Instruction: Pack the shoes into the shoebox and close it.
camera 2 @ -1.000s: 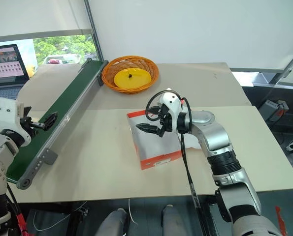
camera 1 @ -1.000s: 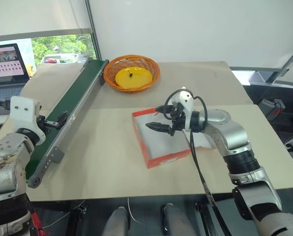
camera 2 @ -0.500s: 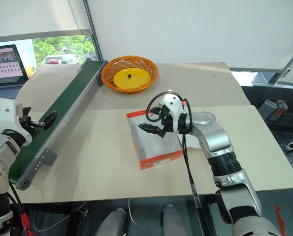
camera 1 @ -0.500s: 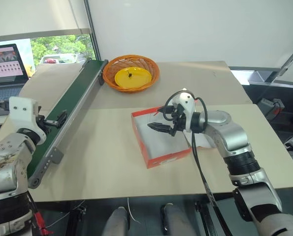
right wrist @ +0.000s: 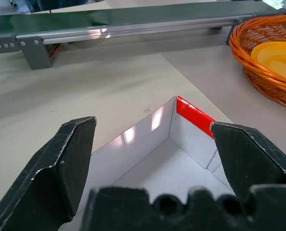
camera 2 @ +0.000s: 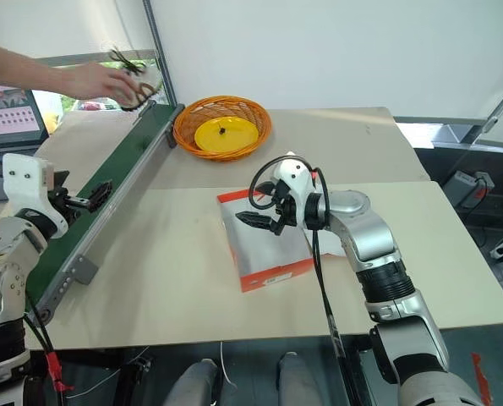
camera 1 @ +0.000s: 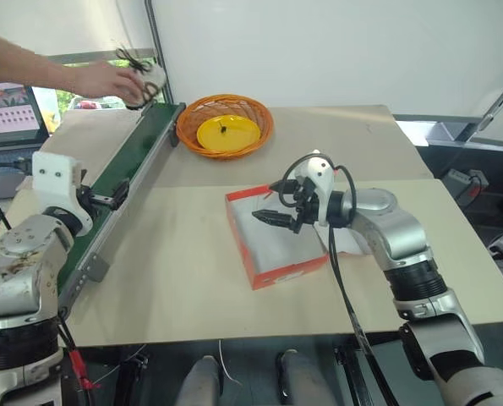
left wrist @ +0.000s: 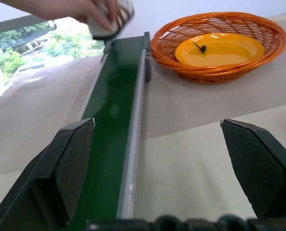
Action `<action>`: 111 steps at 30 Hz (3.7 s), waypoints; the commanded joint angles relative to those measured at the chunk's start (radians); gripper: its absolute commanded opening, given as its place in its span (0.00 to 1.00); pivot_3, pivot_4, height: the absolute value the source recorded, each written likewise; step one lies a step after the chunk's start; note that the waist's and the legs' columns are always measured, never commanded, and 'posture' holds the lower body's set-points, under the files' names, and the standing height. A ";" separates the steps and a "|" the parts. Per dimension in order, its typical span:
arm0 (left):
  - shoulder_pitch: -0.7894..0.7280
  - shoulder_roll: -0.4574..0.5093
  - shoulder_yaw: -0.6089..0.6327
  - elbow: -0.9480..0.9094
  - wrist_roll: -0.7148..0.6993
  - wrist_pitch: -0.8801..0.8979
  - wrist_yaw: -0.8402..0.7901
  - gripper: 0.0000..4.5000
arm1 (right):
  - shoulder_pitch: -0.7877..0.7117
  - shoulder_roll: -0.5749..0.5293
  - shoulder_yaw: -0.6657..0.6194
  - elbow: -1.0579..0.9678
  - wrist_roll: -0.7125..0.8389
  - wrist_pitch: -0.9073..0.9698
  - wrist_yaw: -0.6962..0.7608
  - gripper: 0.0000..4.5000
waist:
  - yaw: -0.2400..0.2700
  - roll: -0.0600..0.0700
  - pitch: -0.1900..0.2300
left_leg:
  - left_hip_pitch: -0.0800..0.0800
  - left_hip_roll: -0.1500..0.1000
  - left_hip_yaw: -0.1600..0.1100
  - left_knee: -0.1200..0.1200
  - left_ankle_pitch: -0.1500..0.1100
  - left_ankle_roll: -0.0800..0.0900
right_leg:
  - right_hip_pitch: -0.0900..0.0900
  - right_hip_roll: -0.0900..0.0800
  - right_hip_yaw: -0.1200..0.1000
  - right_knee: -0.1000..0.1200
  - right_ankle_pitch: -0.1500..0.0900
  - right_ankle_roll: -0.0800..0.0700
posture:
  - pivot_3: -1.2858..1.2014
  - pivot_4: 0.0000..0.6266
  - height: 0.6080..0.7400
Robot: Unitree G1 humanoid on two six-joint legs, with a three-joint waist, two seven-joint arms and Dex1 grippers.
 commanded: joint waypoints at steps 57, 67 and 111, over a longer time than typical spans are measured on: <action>-0.362 0.045 -0.042 1.143 0.095 -0.669 -0.360 0.47 | 0.036 0.036 -0.047 -0.316 0.011 0.253 -0.184 1.00 | 0.022 0.000 0.000 | 0.003 -0.001 -0.001 0.000 0.001 0.000 | 0.002 0.000 -0.002 0.003 0.000 0.000 | 0.52 0.24 1.00; -0.270 -0.204 -0.205 0.218 0.005 -0.344 -0.193 0.47 | -0.132 0.384 -0.549 -0.178 0.450 0.479 -0.551 1.00 | 0.009 -0.003 -0.001 | -0.005 0.000 -0.003 0.000 0.001 -0.001 | -0.003 -0.001 -0.001 0.004 0.001 -0.001 | 0.52 0.24 1.00; -0.249 -0.456 -0.357 -0.115 -0.162 -0.049 -0.043 0.46 | -0.173 0.377 -0.642 -0.066 0.753 0.384 -0.969 0.26 | -0.003 0.001 0.000 | -0.002 0.000 -0.001 -0.001 0.001 0.000 | -0.001 0.001 0.001 0.000 0.001 0.000 | 0.52 0.24 1.00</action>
